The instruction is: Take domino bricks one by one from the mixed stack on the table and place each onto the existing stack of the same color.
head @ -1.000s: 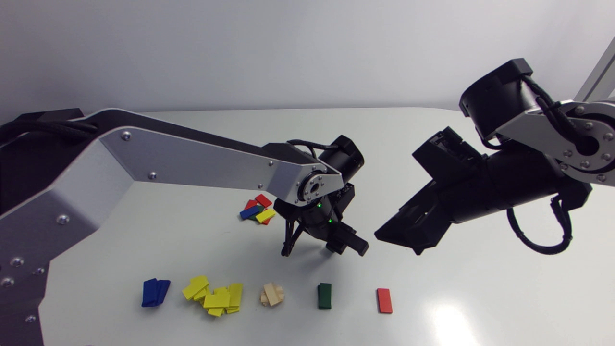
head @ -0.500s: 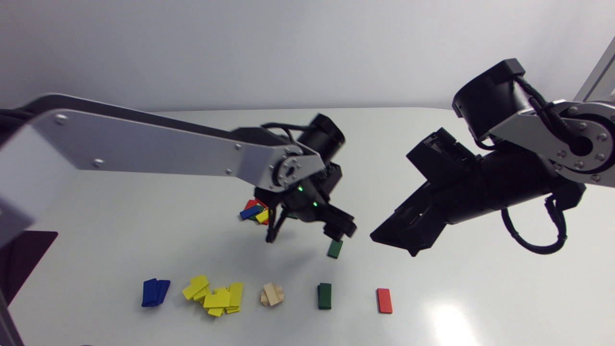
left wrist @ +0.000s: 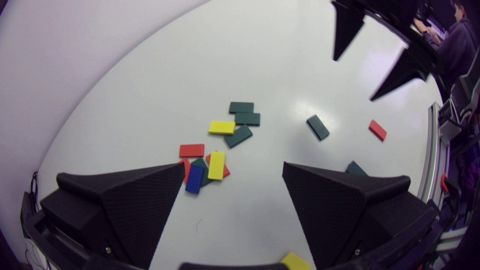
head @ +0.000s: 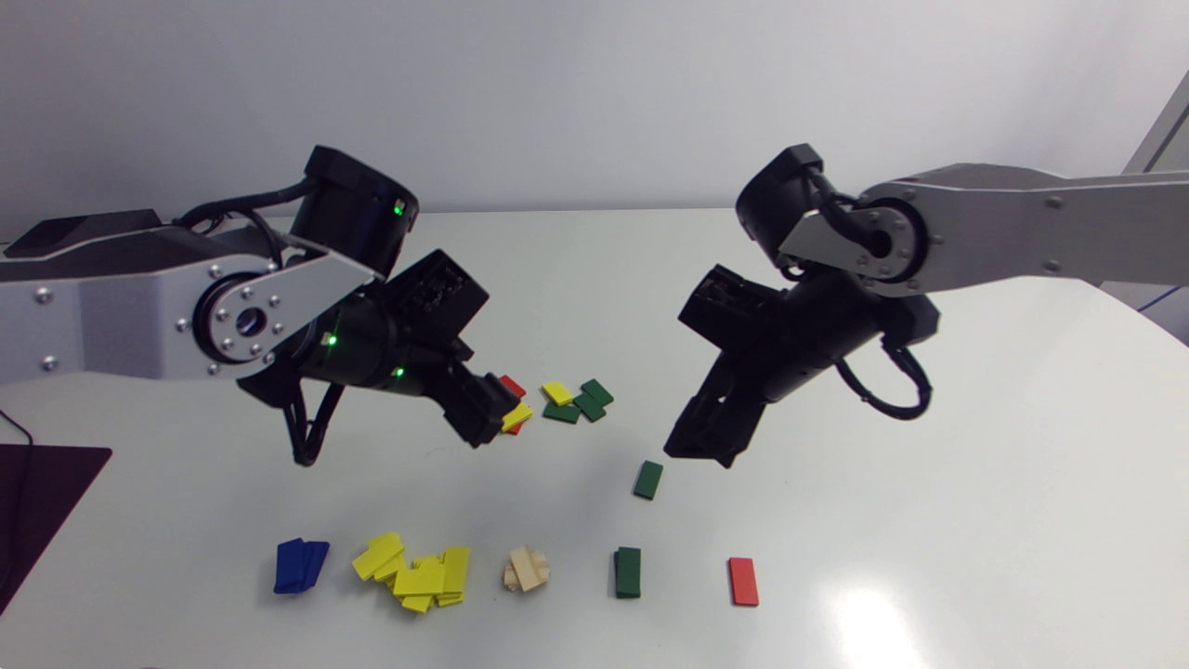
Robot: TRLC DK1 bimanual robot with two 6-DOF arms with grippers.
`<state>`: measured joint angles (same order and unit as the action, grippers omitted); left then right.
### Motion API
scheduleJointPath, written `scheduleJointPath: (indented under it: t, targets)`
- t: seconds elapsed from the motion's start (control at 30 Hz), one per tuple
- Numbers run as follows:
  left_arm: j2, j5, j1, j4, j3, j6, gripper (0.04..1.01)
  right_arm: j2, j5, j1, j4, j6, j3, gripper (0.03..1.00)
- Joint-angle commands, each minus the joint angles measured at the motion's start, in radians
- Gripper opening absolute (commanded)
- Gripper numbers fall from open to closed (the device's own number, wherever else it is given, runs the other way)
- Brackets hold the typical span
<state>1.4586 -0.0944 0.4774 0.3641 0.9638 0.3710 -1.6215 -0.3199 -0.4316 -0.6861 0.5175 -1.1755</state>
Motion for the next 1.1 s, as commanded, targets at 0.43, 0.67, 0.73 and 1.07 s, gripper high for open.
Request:
scheduleJointPath:
  t: [0.43, 0.67, 0.73, 1.07]
  targets:
    - [-0.095, -0.059, -0.039, -0.070, -0.158, 0.112, 0.934, -0.219, 0.145, -0.050, 0.120, 0.111, -0.010, 0.970]
    - [-0.107, -0.068, -0.031, -0.068, -0.168, 0.112, 0.934, -0.258, 0.176, -0.101, 0.123, 0.110, -0.003, 0.970]
    - [-0.107, -0.070, -0.031, -0.070, -0.175, 0.115, 0.934, -0.261, 0.185, -0.110, 0.123, 0.108, 0.008, 0.970]
    - [-0.107, -0.079, -0.028, -0.068, -0.177, 0.117, 0.934, -0.279, 0.234, -0.148, 0.094, 0.118, 0.013, 0.970]
